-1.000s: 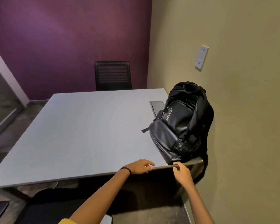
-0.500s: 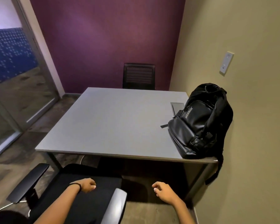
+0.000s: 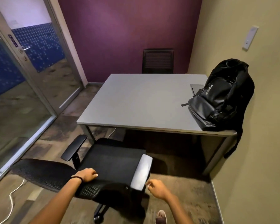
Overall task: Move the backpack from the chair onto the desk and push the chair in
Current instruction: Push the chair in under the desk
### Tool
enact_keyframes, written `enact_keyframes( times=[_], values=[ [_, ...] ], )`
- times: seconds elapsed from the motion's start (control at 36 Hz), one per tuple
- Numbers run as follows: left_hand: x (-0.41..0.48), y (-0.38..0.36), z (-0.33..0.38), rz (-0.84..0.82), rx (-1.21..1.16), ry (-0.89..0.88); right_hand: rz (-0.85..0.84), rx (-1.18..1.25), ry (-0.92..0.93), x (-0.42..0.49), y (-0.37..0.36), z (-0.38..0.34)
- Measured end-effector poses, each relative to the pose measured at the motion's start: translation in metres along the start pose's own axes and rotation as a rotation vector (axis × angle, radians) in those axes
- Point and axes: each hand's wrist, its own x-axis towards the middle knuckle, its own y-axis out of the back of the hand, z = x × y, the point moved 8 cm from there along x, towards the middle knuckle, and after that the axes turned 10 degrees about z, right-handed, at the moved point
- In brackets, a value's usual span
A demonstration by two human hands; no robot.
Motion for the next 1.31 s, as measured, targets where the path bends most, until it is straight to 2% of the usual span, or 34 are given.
enact_keyframes(
  times=[0.06, 0.22, 0.39, 0.5, 0.64, 0.78, 0.92, 1.14, 1.31],
  values=[
    [-0.013, 0.013, -0.009, 0.066, -0.008, -0.001, 0.003, 0.007, 0.022, -0.009, -0.018, -0.015],
    [-0.048, 0.034, -0.049, 0.120, -0.043, 0.009, 0.003, 0.069, 0.130, -0.032, -0.059, -0.076],
    [-0.068, 0.035, -0.097, 0.252, -0.061, 0.045, 0.099, 0.136, 0.216, -0.037, -0.061, -0.127],
    [-0.069, 0.034, -0.106, 0.268, -0.098, 0.014, 0.149, 0.152, 0.263, -0.033, -0.060, -0.154],
    [-0.062, 0.034, -0.120, 0.314, -0.104, -0.018, 0.140, 0.168, 0.253, -0.024, -0.068, -0.184],
    [-0.049, 0.042, -0.155, 0.327, -0.085, -0.041, 0.091, 0.137, 0.162, -0.004, -0.087, -0.207],
    [-0.033, 0.059, -0.208, 0.384, -0.070, -0.064, 0.063, -0.031, 0.036, 0.022, -0.109, -0.231],
    [-0.008, 0.077, -0.266, 0.485, -0.065, -0.180, 0.304, -0.257, -0.213, 0.032, -0.121, -0.245],
    [0.003, 0.081, -0.291, 0.483, -0.160, -0.300, 0.451, -0.271, -0.267, 0.021, -0.114, -0.244]
  ],
)
